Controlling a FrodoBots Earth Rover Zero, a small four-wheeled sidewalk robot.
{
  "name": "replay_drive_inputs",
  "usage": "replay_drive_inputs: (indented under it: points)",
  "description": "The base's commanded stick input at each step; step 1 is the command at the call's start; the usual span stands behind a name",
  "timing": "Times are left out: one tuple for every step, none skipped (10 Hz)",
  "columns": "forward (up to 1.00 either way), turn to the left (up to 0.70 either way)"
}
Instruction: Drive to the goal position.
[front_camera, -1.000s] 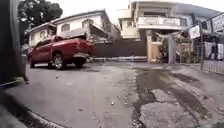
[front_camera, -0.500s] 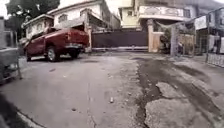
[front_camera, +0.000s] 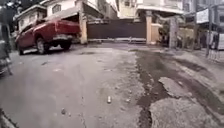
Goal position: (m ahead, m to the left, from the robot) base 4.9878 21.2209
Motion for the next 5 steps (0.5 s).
replay_drive_inputs:
  points:
    - [0.3, 0.27]
    - [0.3, 0.27]
    - [0.15, 0.14]
    - [0.0, 0.0]
    - [0.0, 0.0]
